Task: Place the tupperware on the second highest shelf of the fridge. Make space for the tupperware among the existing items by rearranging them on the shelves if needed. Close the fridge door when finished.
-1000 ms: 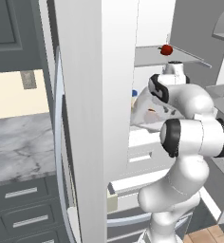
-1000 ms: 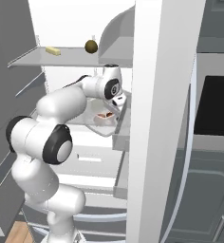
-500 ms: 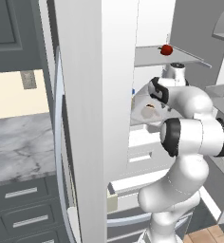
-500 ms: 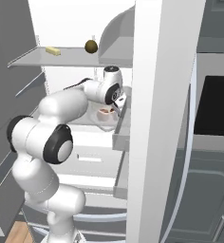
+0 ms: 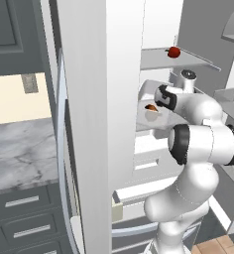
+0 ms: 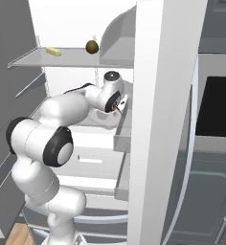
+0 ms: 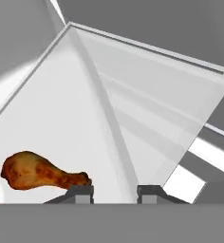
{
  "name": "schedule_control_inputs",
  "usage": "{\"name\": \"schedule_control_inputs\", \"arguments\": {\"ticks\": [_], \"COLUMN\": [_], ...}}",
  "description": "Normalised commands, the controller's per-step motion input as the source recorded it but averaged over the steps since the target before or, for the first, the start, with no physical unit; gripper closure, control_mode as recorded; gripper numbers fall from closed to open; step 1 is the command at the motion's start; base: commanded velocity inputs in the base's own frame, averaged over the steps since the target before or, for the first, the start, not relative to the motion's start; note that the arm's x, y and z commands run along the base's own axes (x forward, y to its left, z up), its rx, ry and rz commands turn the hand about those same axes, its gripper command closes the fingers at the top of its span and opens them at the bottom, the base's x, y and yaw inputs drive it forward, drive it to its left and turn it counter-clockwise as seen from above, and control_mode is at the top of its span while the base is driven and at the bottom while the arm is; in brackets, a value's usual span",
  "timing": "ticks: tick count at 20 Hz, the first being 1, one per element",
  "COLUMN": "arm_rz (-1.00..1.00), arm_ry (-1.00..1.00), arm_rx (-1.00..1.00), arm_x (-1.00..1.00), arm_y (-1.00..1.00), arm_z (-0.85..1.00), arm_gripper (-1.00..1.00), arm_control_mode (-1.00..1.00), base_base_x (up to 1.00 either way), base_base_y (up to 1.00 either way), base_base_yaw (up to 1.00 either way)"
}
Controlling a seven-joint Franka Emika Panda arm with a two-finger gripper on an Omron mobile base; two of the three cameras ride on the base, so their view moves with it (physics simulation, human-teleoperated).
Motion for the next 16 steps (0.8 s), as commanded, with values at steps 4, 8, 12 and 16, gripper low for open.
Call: {"name": "schedule_control_inputs", "arguments": {"ticks": [4,8,12,16], "arm_rz": [0.0,0.0,0.0,0.0], "arm_ry": [-0.24,-0.17,-0.12,-0.13], "arm_rx": [0.0,0.0,0.0,0.0], "arm_x": [0.27,0.23,0.1,0.01], "arm_y": [0.0,0.0,0.0,0.0], "arm_z": [-0.21,-0.09,0.0,0.0], "arm_gripper": [1.0,-1.0,-1.0,-1.0], "arm_control_mode": [-1.0,-1.0,-1.0,-1.0], "base_base_x": [0.0,0.0,0.0,0.0], "base_base_y": [0.0,0.0,0.0,0.0], "base_base_yaw": [0.0,0.0,0.0,0.0]}}
